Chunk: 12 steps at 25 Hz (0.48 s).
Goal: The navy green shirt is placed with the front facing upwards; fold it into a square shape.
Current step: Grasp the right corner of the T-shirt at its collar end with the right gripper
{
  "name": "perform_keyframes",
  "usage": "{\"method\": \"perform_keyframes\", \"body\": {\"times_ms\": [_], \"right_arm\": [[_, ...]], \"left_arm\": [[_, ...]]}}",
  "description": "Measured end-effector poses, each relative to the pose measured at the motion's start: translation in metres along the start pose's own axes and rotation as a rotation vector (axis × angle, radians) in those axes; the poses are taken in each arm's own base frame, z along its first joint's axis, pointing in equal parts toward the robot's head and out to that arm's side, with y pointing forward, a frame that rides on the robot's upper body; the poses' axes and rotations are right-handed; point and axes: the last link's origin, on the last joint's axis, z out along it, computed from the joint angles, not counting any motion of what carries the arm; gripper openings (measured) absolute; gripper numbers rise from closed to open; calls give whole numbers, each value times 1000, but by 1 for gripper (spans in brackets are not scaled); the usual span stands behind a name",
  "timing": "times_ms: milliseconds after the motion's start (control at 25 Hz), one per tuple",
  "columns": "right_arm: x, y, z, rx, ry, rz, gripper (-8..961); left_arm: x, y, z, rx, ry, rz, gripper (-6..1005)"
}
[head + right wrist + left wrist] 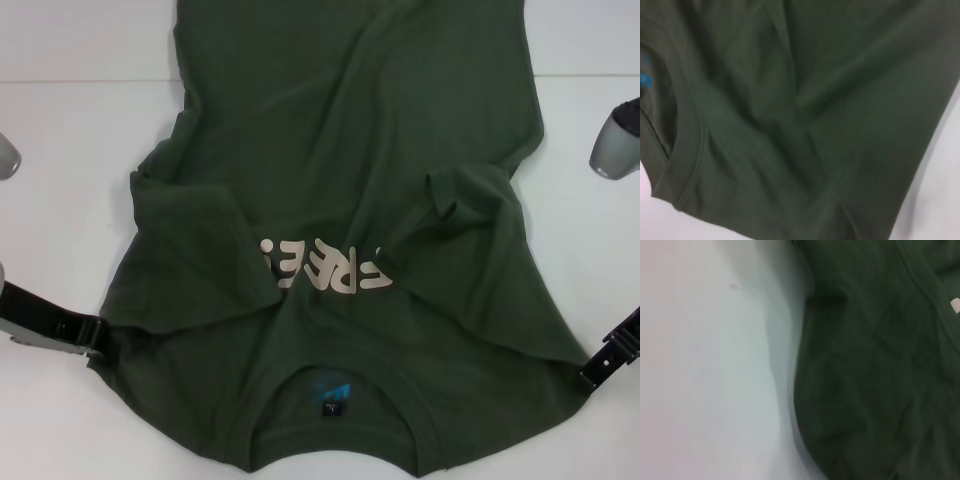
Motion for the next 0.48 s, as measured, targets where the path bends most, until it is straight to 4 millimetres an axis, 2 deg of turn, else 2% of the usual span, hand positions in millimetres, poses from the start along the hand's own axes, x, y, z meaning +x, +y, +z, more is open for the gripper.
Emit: {"method": "perform_keyframes", "body": {"times_ms": [480], "right_arm": [[-3, 0, 10, -10, 6, -2, 876]], "left_arm": [[0, -1, 0, 6, 1, -1, 42]]}}
